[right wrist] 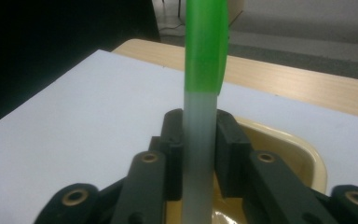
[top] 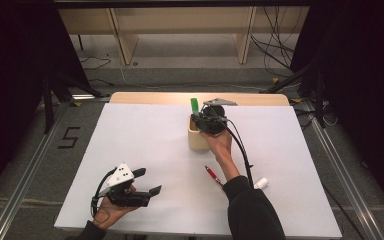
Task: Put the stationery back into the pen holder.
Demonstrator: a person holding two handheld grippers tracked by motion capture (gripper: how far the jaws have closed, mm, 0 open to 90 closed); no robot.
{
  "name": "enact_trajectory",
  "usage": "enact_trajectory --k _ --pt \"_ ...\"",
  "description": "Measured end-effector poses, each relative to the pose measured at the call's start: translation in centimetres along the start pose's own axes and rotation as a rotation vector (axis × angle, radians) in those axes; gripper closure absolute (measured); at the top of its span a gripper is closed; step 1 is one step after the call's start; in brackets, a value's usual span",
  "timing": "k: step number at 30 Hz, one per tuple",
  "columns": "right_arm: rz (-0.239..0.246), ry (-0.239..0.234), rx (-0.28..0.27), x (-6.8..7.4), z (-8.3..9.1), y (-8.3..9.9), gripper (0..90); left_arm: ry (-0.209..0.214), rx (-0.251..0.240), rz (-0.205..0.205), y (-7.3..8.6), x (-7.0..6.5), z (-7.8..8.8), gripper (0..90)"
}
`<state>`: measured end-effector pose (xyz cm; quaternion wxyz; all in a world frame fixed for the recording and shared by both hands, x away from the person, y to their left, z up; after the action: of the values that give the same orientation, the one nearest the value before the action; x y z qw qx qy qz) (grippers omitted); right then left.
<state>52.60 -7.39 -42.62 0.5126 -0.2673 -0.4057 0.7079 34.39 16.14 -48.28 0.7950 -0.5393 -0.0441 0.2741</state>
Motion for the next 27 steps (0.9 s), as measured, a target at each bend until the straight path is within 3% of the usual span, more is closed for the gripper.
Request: enact_trajectory --k 4,6,12,16,27 --pt "-0.002 -0.017 -0.001 0.0 0.3 -0.2 61.4 0.0 0.001 0.0 0.0 0.0 0.0 15.7" --pt "0.003 -0.021 -0.012 0.0 0.7 -0.4 51.4 0.001 0.001 0.001 0.0 0.0 0.0 15.7" --pt "0.013 -0.058 -0.028 -0.2 1.7 -0.9 40.7 0.001 0.0 0.003 0.0 0.0 -0.1 15.7" --pt "0.03 -0.054 -0.027 -0.3 3.0 -1.0 34.8 0.0 0.002 0.002 0.0 0.0 -0.1 15.7" --pt "0.104 -0.099 -0.003 -0.4 7.2 0.3 32.5 -0.002 -0.002 0.004 0.0 0.0 -0.1 15.8"
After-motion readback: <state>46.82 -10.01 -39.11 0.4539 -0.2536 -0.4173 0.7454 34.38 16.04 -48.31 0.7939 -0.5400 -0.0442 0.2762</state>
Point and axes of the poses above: each handheld gripper's, and its own axes: z roughly backward along the jaws, y roughly out of its underside, x roughly to its left, the point moved 4 cm from there along -z, roughly forward along the jaws, and after that the axes turned 15 degrees about y, right-handed, at the moved point
